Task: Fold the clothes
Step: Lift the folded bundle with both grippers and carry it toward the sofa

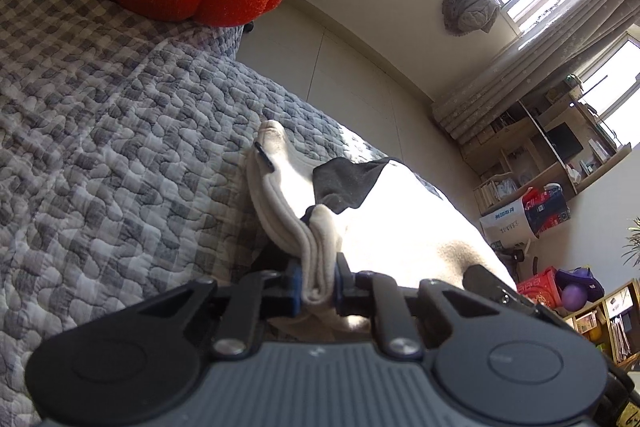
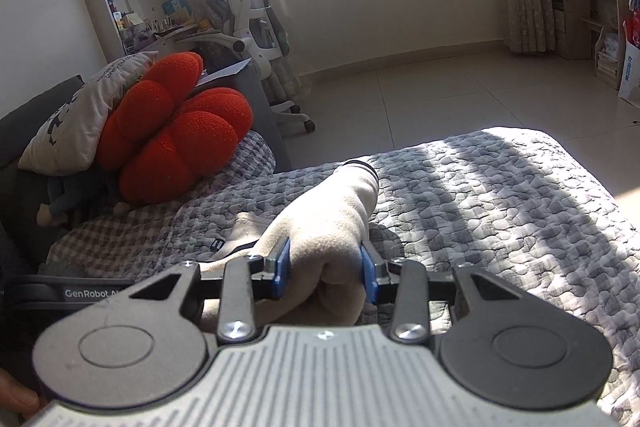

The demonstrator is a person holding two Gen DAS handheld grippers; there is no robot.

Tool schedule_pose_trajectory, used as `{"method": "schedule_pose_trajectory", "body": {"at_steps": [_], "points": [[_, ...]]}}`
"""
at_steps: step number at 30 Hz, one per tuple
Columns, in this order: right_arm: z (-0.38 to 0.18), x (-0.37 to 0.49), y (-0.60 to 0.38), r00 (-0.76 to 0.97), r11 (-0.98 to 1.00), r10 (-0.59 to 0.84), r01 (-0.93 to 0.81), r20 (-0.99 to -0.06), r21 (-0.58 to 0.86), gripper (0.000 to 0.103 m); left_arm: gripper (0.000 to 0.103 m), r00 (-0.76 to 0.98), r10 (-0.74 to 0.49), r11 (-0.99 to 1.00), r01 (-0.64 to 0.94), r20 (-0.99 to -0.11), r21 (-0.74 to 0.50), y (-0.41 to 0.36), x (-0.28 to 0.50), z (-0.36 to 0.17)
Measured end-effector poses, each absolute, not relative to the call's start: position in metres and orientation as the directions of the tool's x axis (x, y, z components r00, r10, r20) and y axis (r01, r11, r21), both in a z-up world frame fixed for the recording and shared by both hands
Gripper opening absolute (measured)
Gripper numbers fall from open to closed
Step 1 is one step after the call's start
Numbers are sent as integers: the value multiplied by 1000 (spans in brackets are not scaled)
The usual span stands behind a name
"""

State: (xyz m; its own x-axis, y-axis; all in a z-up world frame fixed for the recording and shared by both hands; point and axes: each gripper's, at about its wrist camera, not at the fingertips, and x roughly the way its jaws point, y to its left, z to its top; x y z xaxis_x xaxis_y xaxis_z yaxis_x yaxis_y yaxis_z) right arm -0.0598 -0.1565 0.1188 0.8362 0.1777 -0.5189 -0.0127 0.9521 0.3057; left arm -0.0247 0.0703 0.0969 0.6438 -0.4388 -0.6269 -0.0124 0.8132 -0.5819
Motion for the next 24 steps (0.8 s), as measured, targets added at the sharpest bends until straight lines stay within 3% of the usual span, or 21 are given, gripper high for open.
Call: {"method": "schedule_pose_trajectory", "body": {"at_steps": [17, 24], "points": [[136, -65, -156, 857, 945, 194, -33, -478, 325, 40, 14, 642, -497, 756, -11, -585, -655, 91, -31, 114], [155, -80, -153, 904, 962, 155, -47, -398, 269, 39, 14, 675, -518, 750, 62, -526, -659, 89, -40, 138]]}}
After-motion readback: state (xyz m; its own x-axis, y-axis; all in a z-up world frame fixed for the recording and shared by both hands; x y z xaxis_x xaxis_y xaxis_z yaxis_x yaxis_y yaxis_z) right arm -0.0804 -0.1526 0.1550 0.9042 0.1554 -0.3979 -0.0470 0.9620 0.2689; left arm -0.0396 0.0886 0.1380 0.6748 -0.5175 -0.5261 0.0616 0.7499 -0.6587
